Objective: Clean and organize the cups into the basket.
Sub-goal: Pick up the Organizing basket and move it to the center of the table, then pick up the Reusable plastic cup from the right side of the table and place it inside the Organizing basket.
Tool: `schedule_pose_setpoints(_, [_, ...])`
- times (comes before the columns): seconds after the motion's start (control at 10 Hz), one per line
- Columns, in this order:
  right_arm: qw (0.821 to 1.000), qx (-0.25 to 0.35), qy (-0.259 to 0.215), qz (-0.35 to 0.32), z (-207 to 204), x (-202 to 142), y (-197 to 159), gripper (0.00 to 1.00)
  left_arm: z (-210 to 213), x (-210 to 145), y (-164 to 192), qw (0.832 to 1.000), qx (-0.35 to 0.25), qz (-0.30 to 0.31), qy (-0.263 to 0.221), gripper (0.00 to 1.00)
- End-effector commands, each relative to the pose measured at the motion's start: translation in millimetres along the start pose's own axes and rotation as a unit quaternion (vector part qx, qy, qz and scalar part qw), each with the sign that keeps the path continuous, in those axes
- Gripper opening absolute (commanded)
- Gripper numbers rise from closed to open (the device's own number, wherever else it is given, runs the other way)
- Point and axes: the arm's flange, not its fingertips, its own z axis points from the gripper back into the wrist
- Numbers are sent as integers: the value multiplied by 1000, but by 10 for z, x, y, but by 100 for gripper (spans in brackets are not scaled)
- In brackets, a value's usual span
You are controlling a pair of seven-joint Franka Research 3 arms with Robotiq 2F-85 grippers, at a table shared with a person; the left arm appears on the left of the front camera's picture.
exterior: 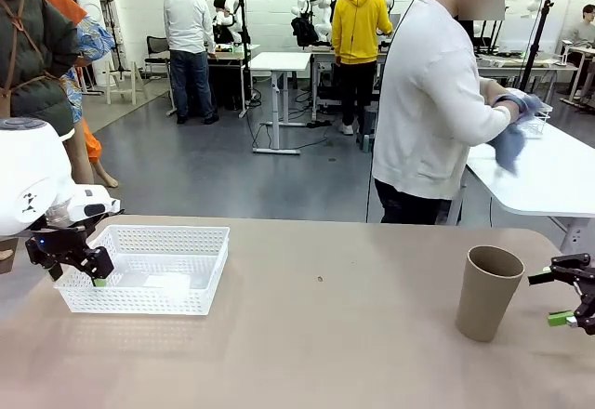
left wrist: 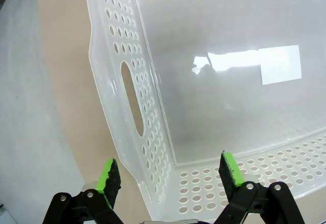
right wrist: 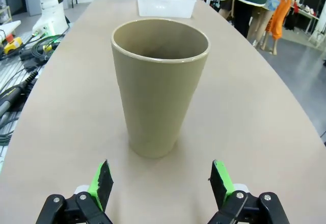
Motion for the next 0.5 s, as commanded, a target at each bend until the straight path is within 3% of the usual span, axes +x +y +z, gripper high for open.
schedule_pose_setpoints(0.0, [1000, 1, -4, 11, -117, -60, -28, 100, 22, 32, -4, 1000, 4, 9, 10, 100])
schedule_pose_setpoints(0.4, [998, 7, -54, -20, -343, -26, -6, 100, 25, 16, 6, 1000, 1, 8, 9, 100])
